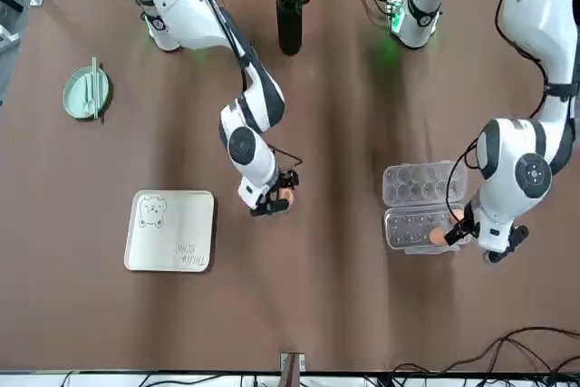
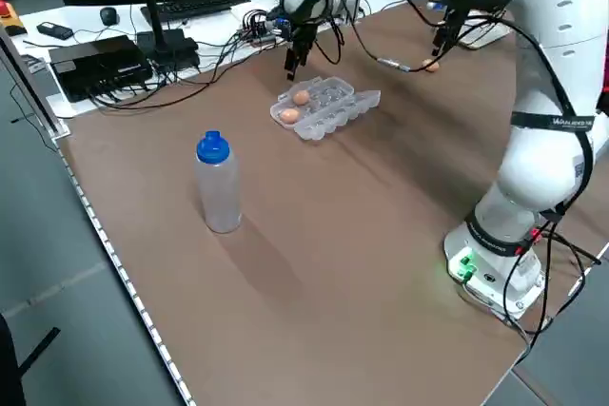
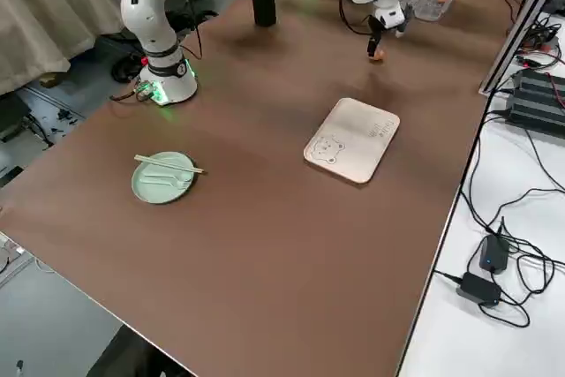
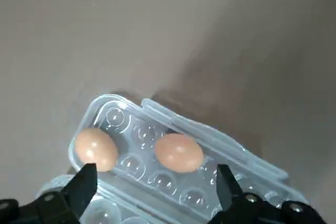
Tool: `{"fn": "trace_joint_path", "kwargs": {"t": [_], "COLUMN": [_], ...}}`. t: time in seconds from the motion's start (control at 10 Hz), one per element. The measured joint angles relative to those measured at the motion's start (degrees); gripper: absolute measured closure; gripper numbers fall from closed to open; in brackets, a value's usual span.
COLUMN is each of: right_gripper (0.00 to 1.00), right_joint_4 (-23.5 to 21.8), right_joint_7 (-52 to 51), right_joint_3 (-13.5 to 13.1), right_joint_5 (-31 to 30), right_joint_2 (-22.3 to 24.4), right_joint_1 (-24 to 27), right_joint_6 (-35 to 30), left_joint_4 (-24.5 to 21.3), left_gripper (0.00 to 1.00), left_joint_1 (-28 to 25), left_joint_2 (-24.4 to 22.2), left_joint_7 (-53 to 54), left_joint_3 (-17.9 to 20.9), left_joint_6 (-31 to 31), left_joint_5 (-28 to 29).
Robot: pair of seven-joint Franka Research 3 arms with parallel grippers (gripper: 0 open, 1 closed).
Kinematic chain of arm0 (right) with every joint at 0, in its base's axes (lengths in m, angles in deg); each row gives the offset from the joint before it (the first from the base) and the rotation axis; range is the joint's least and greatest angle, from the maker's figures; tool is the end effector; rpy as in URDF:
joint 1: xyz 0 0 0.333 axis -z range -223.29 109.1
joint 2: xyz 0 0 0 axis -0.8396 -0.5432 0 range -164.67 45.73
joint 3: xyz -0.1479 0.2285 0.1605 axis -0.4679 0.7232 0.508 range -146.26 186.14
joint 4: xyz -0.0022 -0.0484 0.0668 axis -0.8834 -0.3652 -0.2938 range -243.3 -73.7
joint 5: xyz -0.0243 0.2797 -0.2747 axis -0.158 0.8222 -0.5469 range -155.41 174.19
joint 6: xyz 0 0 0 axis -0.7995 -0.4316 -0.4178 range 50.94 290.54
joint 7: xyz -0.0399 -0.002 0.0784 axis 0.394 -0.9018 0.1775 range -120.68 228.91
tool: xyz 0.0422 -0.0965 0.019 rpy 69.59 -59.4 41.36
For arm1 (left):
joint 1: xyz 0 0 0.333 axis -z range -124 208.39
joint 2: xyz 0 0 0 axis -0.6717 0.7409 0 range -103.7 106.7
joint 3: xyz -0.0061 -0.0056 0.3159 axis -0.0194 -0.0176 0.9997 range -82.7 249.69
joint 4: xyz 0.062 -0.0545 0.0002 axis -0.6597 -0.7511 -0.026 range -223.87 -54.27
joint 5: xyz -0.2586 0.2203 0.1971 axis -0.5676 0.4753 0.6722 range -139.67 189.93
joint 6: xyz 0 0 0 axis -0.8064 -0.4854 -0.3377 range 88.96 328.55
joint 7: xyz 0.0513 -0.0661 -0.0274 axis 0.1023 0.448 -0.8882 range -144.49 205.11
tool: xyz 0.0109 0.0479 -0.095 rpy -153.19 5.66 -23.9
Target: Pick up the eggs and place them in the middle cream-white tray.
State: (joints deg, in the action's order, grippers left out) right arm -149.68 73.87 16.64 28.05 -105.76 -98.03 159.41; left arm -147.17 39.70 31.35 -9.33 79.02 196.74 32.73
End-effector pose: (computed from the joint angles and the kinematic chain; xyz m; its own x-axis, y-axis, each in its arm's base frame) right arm 0.5722 0.4581 0.2160 0.9931 0.1168 -0.0107 0.1117 -0.9695 -0.2184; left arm 0.6722 -0.0158 0.2854 0.8326 0.5468 0.0882 0.5497 -0.8353 -0.0097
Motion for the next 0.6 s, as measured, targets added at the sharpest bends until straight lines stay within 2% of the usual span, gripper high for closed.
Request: {"fn": "trace_joint_path", "kwargs": {"t": [0.4, 0.6], "right_gripper": [0.03, 0.04], "right_joint_4": [0.0, 0.04], "right_joint_7": [0.49, 0.67], "right_joint_3": [-0.04, -0.05], "right_joint_5": [0.0, 0.0], "right_joint_2": [-2.74, -3.99], "right_joint_1": [-0.97, -0.97], "right_joint_6": [5.53, 9.39], "left_joint_4": [-0.22, -0.51], "left_gripper": [0.03, 0.11], "left_joint_1": [-0.24, -0.69], "left_joint_2": [5.47, 6.18], "left_joint_7": [-8.25, -9.25], "left_joint_3": [-0.23, -0.22], "left_joint_6": [5.2, 5.24], "left_joint_5": [-2.16, -2.17]}}
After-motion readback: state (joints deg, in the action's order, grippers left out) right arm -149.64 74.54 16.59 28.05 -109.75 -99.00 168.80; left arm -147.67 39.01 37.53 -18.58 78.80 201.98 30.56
